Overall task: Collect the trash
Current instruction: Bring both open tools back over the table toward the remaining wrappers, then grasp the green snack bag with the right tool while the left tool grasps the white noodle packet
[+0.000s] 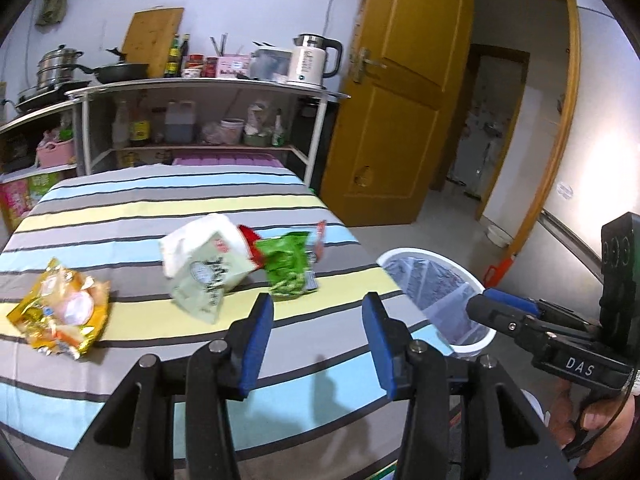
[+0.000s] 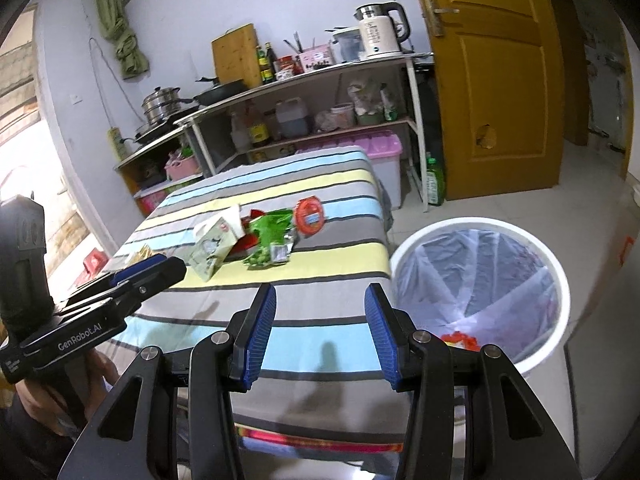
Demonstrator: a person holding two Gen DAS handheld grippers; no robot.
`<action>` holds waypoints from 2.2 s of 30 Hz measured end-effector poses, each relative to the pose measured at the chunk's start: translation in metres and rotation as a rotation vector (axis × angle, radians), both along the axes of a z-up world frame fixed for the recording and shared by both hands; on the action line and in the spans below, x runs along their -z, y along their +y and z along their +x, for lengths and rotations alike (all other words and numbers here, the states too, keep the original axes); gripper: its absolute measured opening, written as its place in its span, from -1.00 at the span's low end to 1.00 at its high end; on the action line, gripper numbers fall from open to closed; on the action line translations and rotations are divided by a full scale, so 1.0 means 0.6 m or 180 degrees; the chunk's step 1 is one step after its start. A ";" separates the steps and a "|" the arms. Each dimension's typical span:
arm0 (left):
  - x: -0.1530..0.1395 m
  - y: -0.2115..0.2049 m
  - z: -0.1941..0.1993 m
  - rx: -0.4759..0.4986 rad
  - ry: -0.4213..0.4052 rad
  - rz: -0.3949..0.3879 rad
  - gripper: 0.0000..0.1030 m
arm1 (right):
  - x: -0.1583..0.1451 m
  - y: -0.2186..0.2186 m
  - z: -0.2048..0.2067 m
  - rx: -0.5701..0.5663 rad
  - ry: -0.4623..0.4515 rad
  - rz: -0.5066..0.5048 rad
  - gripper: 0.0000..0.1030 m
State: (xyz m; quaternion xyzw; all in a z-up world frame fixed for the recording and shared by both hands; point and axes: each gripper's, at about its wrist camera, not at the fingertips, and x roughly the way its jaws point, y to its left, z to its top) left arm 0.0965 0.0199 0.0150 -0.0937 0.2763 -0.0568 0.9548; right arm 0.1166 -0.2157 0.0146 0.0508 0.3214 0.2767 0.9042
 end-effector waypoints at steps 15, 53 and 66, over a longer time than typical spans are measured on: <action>0.022 0.079 0.013 -0.0313 0.0129 0.0030 0.08 | 0.008 0.059 0.024 -0.0210 0.0107 -0.0051 -0.08; 0.094 0.092 0.166 -0.0115 0.1016 0.0630 0.09 | 0.041 0.135 0.116 -0.0376 0.0328 -0.0099 -0.08; 0.087 0.100 0.139 -0.0074 0.0887 0.0422 -0.63 | 0.059 0.182 0.157 -0.0433 0.0476 -0.0208 -0.08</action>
